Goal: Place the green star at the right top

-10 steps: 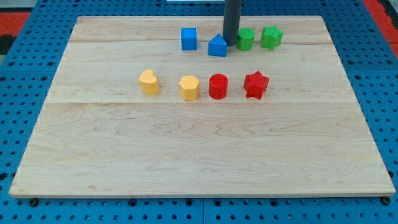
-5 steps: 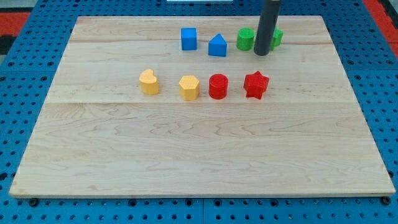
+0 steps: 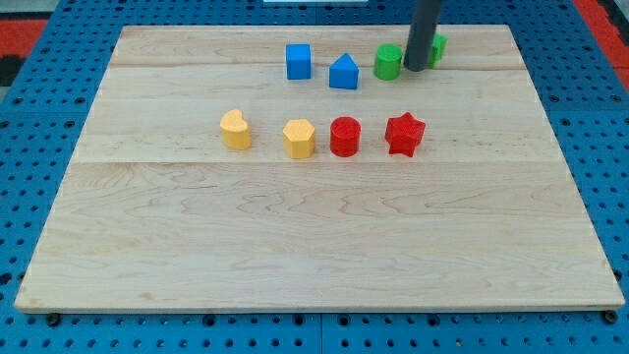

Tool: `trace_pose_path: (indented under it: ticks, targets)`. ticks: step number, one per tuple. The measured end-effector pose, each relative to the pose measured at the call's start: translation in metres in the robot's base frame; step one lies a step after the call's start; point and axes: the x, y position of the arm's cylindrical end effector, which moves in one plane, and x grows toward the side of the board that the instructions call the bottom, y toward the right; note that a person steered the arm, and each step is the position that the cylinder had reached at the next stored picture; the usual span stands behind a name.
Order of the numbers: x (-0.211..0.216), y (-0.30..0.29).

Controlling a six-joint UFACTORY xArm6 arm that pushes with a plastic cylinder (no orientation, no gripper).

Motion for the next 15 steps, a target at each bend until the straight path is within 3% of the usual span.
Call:
trace_pose_path:
  ticks: [2,5,6,7,8,12,15]
  targets:
    - [-0.027,-0.001]
    - [-0.032,0.078]
    - [-0.003,0.044]
    - [0.017,0.099]
    - [0.008,0.143]
    - [-0.034,0.124]
    - [-0.036,0.115]
